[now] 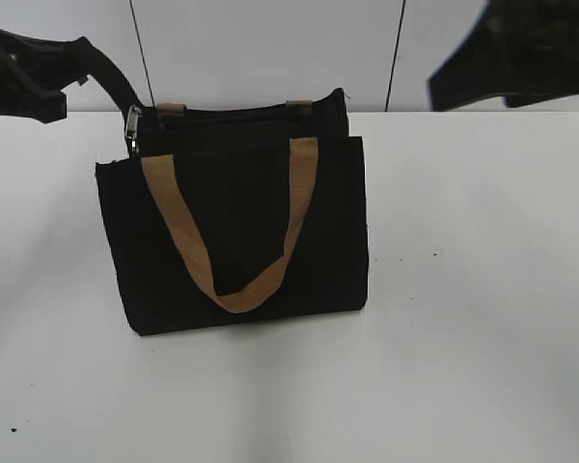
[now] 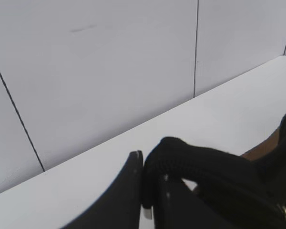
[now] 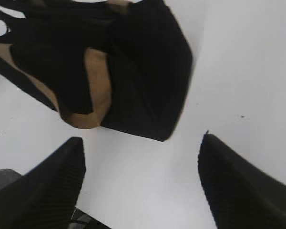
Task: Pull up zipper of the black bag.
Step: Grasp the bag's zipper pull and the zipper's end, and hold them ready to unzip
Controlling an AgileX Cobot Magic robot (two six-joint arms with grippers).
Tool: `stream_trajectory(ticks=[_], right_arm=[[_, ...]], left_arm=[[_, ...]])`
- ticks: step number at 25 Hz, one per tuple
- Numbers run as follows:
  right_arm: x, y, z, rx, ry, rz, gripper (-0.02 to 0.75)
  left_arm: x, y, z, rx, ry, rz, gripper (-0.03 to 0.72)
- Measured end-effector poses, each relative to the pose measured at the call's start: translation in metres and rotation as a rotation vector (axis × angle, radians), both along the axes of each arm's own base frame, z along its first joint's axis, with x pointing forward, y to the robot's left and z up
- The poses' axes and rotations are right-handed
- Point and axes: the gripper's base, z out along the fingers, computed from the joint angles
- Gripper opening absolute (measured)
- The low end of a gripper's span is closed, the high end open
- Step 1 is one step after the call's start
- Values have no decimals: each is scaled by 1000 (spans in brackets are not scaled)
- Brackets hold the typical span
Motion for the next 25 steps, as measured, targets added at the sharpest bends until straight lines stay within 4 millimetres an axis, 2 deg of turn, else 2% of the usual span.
stream_trajectory(ticks=[4,7,10,13,19,25], right_arm=[[19,63,-8,-12,75,62,554],[33,110,-12,5,110,103,503],[43,150,-15,19,111,154,444],[54,183,-19,38,110,181,400],[78,216,-40,84,164,159,317],[87,227,-64,82,226,135,300]], left_arm=[[0,0,0,-1,-1,-1,32],[0,0,0,-3,0,0,32],[0,0,0,-11,4,0,32],[0,-1,1,-15,-1,-5,32],[0,-1,1,-18,-3,-11,32],[0,-1,1,-19,-4,-12,32]])
